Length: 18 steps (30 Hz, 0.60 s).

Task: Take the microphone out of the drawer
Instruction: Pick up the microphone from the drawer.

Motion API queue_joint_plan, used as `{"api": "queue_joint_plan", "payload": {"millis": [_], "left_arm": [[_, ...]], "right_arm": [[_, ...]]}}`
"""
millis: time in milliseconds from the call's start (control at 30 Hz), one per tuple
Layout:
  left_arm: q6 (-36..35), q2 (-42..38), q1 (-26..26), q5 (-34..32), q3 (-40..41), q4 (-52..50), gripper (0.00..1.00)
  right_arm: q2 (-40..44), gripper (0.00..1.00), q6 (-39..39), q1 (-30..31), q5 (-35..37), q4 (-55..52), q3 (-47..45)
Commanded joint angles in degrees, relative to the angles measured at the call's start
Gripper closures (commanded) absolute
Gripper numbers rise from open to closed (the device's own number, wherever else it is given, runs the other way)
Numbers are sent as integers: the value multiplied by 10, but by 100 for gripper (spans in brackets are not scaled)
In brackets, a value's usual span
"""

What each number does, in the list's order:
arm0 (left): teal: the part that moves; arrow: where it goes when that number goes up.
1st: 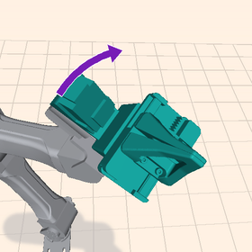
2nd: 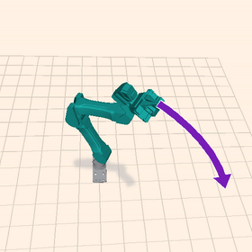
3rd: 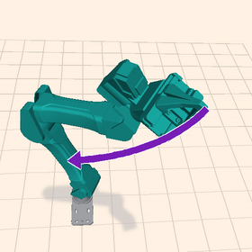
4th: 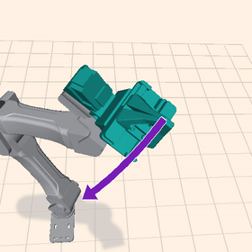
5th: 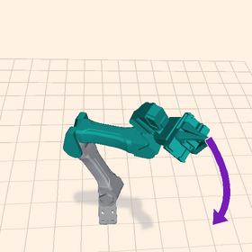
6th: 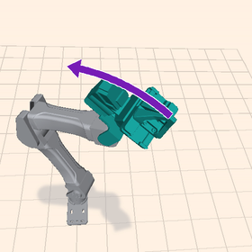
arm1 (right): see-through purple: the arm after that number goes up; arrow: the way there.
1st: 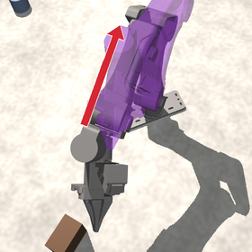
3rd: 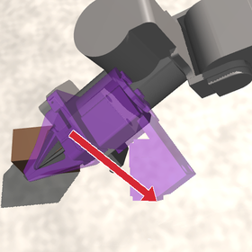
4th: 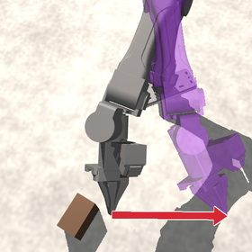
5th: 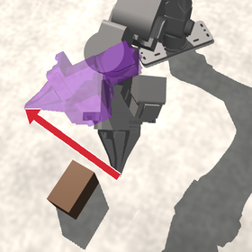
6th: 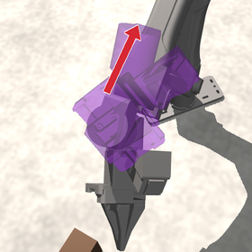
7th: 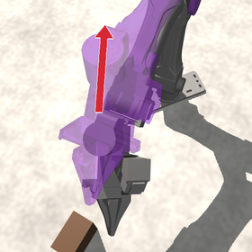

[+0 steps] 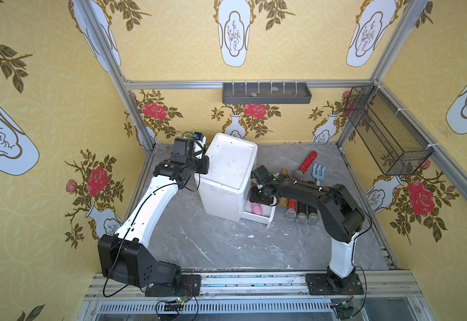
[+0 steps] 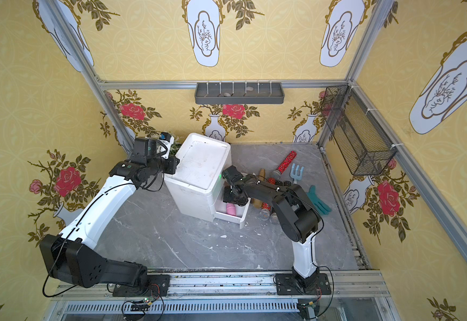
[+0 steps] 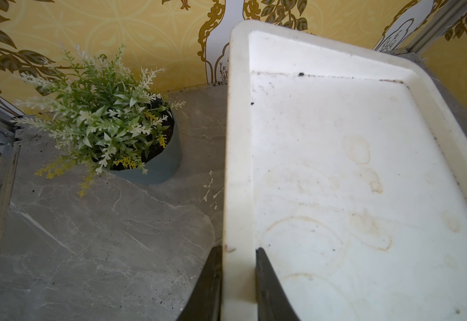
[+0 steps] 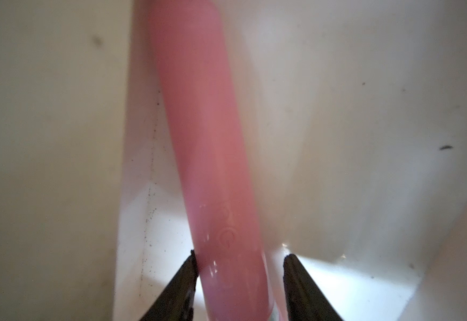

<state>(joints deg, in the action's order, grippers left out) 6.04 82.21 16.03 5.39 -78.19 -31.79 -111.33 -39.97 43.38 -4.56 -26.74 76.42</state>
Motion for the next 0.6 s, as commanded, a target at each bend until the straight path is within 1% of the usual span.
{"api": "queue_joint_plan", "payload": {"millis": [0,300,400,567], "left_arm": [[7,13,1,19,12,-80,100],[7,14,1,19,11,-80,100],[7,14,1,19,11,-80,100],[7,13,1,19,11,-80,100]], "right_arm": [[-6,52,-41,6,38,-14,4],[-10,59,-85,8,46,-20,-2],[-14,58,-81,12,39,-13,-3],[-32,54,-88,13,41,-18,9]]}}
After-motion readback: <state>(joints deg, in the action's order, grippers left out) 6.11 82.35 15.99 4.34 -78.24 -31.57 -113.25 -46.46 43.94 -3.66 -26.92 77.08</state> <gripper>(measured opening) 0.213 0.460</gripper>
